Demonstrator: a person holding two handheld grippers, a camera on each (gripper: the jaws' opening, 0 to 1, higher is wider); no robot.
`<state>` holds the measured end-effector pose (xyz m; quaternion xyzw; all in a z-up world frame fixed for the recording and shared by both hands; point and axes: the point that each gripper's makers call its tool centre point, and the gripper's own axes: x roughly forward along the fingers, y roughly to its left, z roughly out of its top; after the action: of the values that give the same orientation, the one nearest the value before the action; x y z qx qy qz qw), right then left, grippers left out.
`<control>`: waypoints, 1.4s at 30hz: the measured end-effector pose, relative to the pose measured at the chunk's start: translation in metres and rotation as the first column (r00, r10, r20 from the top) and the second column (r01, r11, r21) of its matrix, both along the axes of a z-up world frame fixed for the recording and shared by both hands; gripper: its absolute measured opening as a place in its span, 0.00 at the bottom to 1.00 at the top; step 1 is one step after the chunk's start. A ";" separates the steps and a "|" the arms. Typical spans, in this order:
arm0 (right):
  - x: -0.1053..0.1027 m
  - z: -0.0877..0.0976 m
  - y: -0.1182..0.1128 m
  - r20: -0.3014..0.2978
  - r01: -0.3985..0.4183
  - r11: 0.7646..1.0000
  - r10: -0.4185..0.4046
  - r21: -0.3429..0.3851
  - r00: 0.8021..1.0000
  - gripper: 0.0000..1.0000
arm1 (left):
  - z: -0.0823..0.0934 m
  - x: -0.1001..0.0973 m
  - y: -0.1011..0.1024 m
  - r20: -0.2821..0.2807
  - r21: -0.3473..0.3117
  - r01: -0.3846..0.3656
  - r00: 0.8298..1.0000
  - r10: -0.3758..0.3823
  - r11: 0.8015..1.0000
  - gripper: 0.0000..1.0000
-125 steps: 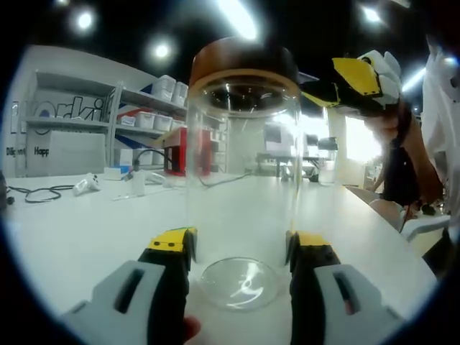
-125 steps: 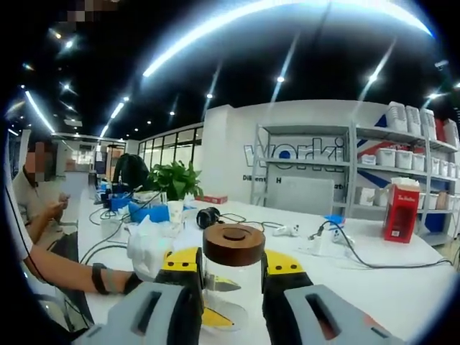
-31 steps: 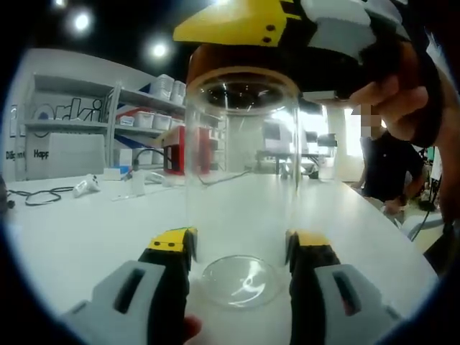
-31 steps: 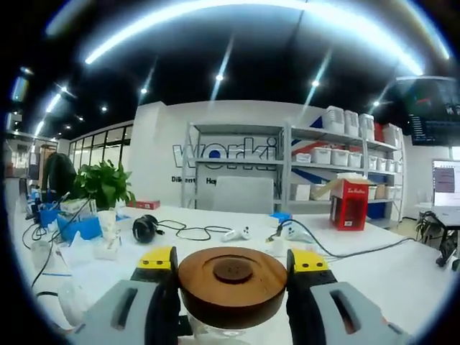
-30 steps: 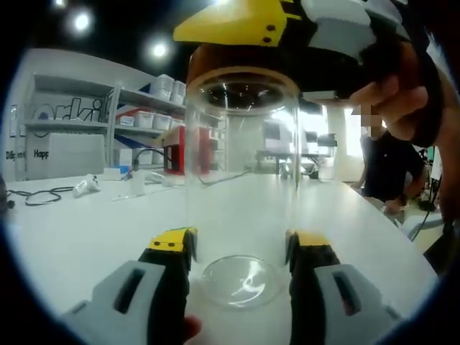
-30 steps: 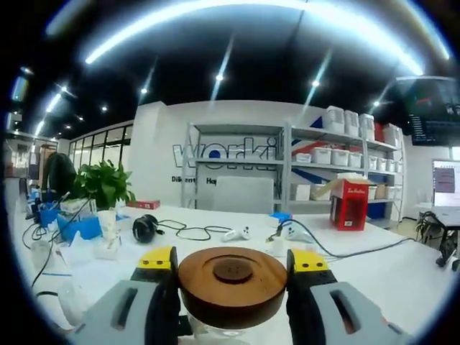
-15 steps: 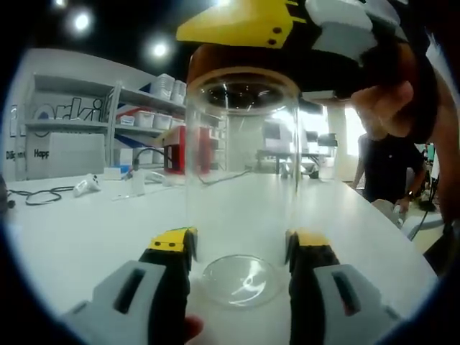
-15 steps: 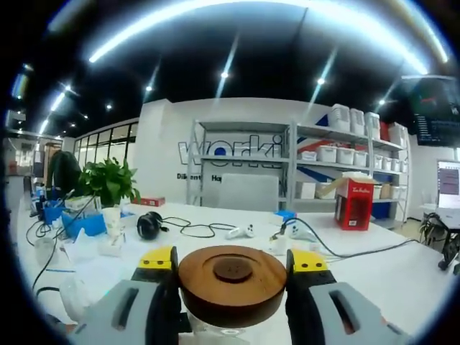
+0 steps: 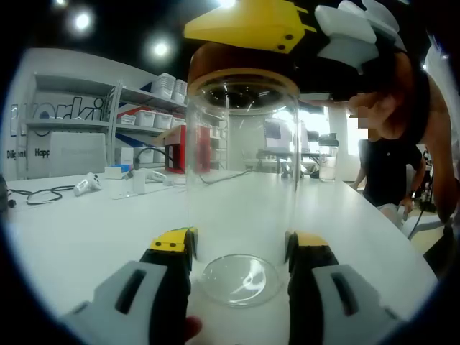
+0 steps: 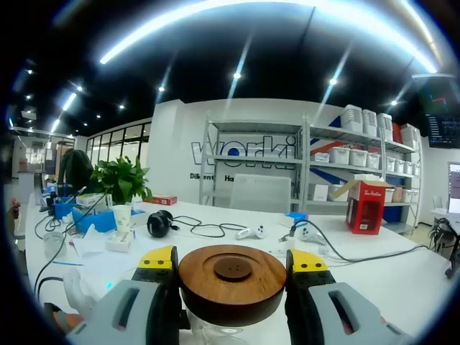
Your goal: Clamp the coffee can twist off the lid put the lid on the table pick up the lid cover the can tighten the lid
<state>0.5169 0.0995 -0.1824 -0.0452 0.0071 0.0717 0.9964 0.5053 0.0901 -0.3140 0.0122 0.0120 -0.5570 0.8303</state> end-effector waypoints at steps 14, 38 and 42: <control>0.002 0.000 0.004 -0.009 -0.200 0.980 0.200 -0.004 0.980 0.52 | 0.000 0.000 0.001 0.000 0.001 -0.003 1.000 0.003 1.000 0.43; -0.003 -0.001 0.010 -0.010 -0.488 0.873 0.488 -0.001 0.873 0.52 | 0.000 -0.002 0.000 0.001 -0.003 0.002 1.000 -0.002 1.000 0.43; -0.005 -0.001 0.011 -0.014 -0.521 0.854 0.521 -0.005 0.854 0.52 | 0.000 -0.002 0.000 0.001 -0.004 0.002 1.000 -0.002 1.000 0.43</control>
<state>0.5121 0.1109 -0.1834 -0.0495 0.0008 0.3389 0.9395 0.5036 0.0897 -0.3137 0.0109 0.0107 -0.5580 0.8297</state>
